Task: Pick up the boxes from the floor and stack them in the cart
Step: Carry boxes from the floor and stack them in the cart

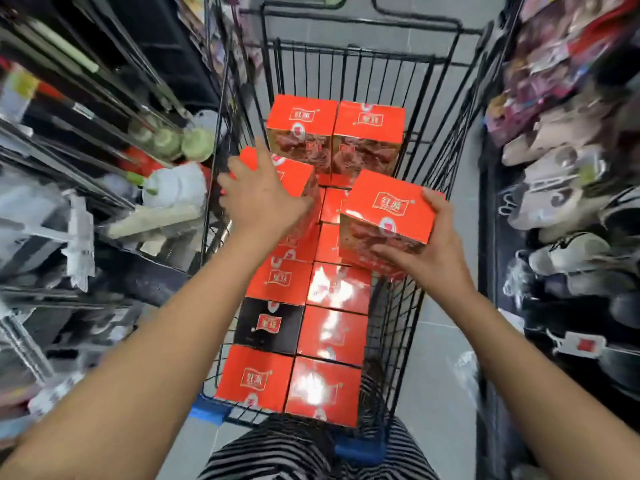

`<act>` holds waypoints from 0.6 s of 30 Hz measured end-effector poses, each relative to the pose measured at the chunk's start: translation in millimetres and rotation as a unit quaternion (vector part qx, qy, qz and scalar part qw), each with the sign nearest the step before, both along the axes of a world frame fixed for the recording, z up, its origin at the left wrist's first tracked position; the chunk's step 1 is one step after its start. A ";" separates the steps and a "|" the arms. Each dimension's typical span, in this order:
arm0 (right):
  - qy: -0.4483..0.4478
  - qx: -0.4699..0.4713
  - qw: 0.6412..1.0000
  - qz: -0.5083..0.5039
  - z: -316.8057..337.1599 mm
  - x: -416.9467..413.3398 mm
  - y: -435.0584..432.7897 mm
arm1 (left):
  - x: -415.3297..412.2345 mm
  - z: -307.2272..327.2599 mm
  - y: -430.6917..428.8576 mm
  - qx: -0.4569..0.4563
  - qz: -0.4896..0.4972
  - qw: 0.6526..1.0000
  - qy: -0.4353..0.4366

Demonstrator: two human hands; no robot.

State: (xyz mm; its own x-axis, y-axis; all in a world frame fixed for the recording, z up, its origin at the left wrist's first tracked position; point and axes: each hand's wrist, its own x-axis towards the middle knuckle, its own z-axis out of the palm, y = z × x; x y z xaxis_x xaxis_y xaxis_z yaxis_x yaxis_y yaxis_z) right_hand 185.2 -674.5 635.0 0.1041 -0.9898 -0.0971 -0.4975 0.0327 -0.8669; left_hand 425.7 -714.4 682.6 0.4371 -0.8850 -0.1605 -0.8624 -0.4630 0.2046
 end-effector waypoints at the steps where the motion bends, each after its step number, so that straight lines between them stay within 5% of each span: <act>1: 0.001 0.005 1.000 -0.002 -3.0 2.5 -6.8 | -1.5 -5.4 -8.3 0.001 0.014 1.000 0.001; 12: -0.008 -0.036 0.999 0.032 -39.5 32.5 -44.3 | 25.3 -22.6 -38.6 -0.038 -0.011 0.995 0.091; 15: -0.021 0.011 1.000 -0.003 -33.8 35.0 -43.1 | 56.0 -25.6 -48.6 -0.032 0.014 0.976 0.215; 18: -0.060 0.057 0.995 -0.059 -24.3 41.0 -37.4 | 70.6 -35.5 -54.0 0.060 0.076 0.910 0.403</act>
